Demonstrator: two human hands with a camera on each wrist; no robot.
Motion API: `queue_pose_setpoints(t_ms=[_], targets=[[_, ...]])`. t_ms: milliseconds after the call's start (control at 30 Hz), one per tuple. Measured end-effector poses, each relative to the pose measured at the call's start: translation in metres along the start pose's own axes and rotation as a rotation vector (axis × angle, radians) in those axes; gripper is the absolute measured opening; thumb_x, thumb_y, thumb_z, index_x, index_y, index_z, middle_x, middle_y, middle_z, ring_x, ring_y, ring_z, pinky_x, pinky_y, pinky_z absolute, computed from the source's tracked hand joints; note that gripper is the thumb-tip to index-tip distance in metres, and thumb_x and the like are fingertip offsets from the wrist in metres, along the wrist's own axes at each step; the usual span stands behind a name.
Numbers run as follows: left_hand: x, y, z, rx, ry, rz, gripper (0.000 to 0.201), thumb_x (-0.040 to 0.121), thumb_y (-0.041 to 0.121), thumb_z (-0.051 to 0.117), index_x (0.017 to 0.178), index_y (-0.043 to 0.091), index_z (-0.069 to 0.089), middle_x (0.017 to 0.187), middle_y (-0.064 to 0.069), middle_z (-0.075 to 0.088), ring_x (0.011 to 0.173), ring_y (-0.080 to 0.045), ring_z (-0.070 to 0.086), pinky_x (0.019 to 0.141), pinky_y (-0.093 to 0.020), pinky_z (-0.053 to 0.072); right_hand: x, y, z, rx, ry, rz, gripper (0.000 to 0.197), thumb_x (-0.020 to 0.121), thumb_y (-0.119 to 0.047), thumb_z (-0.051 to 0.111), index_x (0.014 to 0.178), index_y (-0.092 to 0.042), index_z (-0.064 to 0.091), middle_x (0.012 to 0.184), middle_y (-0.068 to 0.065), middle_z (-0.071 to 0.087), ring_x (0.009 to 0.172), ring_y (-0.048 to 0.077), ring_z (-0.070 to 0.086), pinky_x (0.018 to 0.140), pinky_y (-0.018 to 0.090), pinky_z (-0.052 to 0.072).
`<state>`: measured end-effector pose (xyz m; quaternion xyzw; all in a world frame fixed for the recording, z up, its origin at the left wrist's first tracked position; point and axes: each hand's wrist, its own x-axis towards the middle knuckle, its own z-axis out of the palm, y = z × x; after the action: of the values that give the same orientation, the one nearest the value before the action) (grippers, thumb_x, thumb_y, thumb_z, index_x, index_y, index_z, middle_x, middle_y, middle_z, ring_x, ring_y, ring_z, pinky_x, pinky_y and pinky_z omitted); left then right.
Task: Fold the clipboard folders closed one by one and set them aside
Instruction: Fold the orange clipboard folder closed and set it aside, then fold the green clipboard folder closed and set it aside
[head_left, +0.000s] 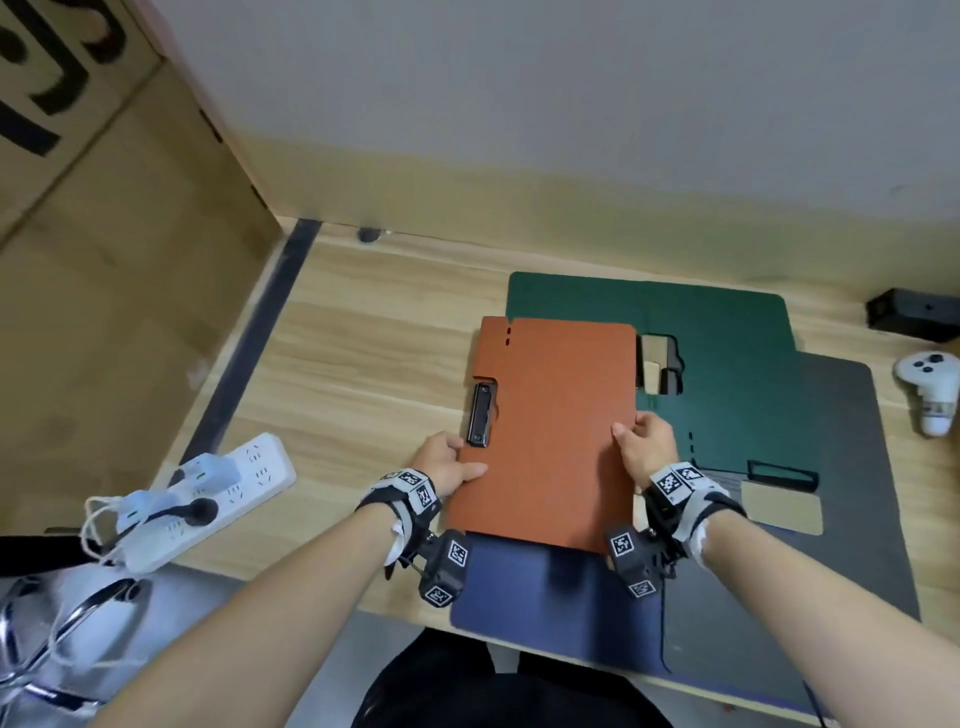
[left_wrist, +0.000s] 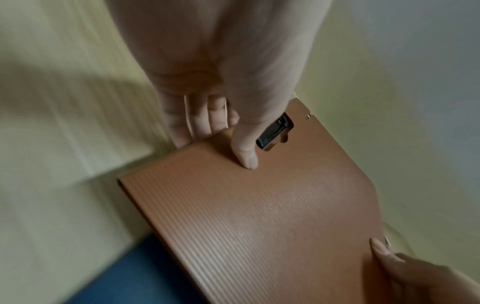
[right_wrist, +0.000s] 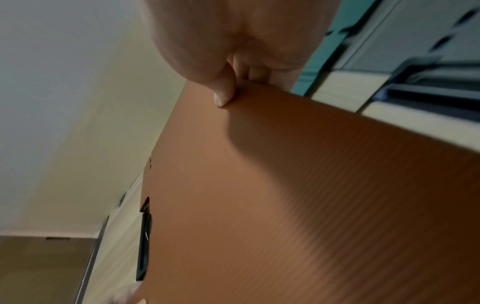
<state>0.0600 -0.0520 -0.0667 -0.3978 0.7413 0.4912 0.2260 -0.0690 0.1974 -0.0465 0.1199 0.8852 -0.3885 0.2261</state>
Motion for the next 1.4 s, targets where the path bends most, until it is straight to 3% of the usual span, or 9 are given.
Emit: queue_pose_setpoints(t_ms=[100, 267, 467, 600, 767, 900, 1067, 1233, 1400], targets=[[0.023, -0.007, -0.044, 0.055, 0.072, 0.003, 0.056, 0.074, 0.026, 0.083, 0.122, 0.012, 0.058, 0.12, -0.007, 0.068, 0.106, -0.023, 0.065, 0.097, -0.04, 0.052, 0.006, -0.026, 0.038, -0.044, -0.047, -0.03, 0.047, 0.089, -0.025, 0.065, 0.129, -0.002, 0.055, 0.125, 0.017, 0.063, 0.119, 0.032, 0.058, 0.103, 0.037, 0.043], [0.048, -0.026, -0.106, 0.142, 0.247, -0.052, 0.062, 0.075, 0.025, 0.082, 0.131, 0.016, 0.056, 0.135, -0.008, 0.06, 0.121, -0.025, 0.058, 0.105, -0.038, 0.045, 0.015, -0.061, 0.094, -0.189, -0.127, -0.148, 0.023, 0.082, -0.029, 0.071, 0.1, -0.014, 0.07, 0.099, 0.004, 0.074, 0.098, 0.025, 0.067, 0.089, 0.035, 0.052], [0.065, -0.032, -0.144, 0.261, 0.299, -0.091, 0.062, 0.081, 0.027, 0.076, 0.136, 0.014, 0.052, 0.139, -0.008, 0.056, 0.124, -0.028, 0.056, 0.102, -0.037, 0.045, 0.017, -0.099, 0.131, -0.29, -0.18, -0.18, 0.032, 0.077, -0.027, 0.076, 0.107, -0.019, 0.065, 0.095, -0.003, 0.072, 0.093, 0.021, 0.067, 0.088, 0.036, 0.053], [0.068, -0.031, -0.153, 0.402, 0.362, -0.075, 0.066, 0.075, 0.034, 0.08, 0.133, 0.015, 0.053, 0.132, -0.009, 0.058, 0.117, -0.029, 0.058, 0.094, -0.039, 0.05, 0.016, -0.11, 0.145, -0.27, -0.143, -0.196, 0.041, 0.075, -0.019, 0.078, 0.112, -0.02, 0.06, 0.092, -0.005, 0.067, 0.092, 0.018, 0.065, 0.088, 0.038, 0.054], [0.071, -0.028, -0.146, 0.556, 0.405, 0.029, 0.072, 0.072, 0.033, 0.08, 0.134, 0.019, 0.046, 0.132, -0.009, 0.046, 0.123, -0.028, 0.048, 0.106, -0.039, 0.042, 0.015, -0.109, 0.152, -0.314, -0.106, -0.22, 0.039, 0.075, -0.018, 0.078, 0.11, -0.019, 0.06, 0.092, -0.003, 0.066, 0.093, 0.017, 0.063, 0.088, 0.034, 0.051], [0.069, -0.016, -0.133, 0.559, 0.428, 0.083, 0.073, 0.07, 0.027, 0.077, 0.135, 0.023, 0.043, 0.134, -0.008, 0.042, 0.126, -0.028, 0.042, 0.109, -0.039, 0.036, 0.013, -0.103, 0.144, -0.198, -0.124, -0.204, 0.035, 0.075, -0.017, 0.076, 0.107, -0.023, 0.062, 0.09, -0.007, 0.068, 0.09, 0.014, 0.064, 0.089, 0.034, 0.052], [0.061, 0.012, -0.104, 0.491, 0.409, 0.259, 0.062, 0.08, 0.016, 0.07, 0.136, 0.021, 0.045, 0.142, -0.005, 0.038, 0.133, -0.026, 0.035, 0.104, -0.037, 0.039, 0.02, -0.07, 0.11, 0.0, -0.141, -0.165, 0.023, 0.074, -0.019, 0.067, 0.085, -0.038, 0.06, 0.079, -0.01, 0.067, 0.076, 0.019, 0.07, 0.077, 0.046, 0.059], [0.056, 0.045, -0.056, 0.435, 0.289, 0.445, 0.049, 0.086, 0.007, 0.062, 0.132, 0.017, 0.05, 0.138, -0.004, 0.046, 0.13, -0.023, 0.041, 0.104, -0.033, 0.039, 0.024, -0.025, 0.05, 0.06, -0.007, -0.149, 0.025, 0.085, -0.009, 0.059, 0.08, -0.034, 0.06, 0.074, -0.007, 0.066, 0.054, 0.016, 0.067, 0.072, 0.047, 0.06], [0.046, 0.069, 0.012, 0.497, 0.137, 0.587, 0.044, 0.083, 0.003, 0.059, 0.126, 0.013, 0.055, 0.13, -0.005, 0.051, 0.124, -0.027, 0.046, 0.106, -0.036, 0.039, 0.021, 0.038, -0.016, 0.06, 0.128, -0.061, 0.028, 0.087, -0.007, 0.059, 0.082, -0.034, 0.06, 0.079, -0.005, 0.067, 0.062, 0.021, 0.068, 0.072, 0.046, 0.06]])
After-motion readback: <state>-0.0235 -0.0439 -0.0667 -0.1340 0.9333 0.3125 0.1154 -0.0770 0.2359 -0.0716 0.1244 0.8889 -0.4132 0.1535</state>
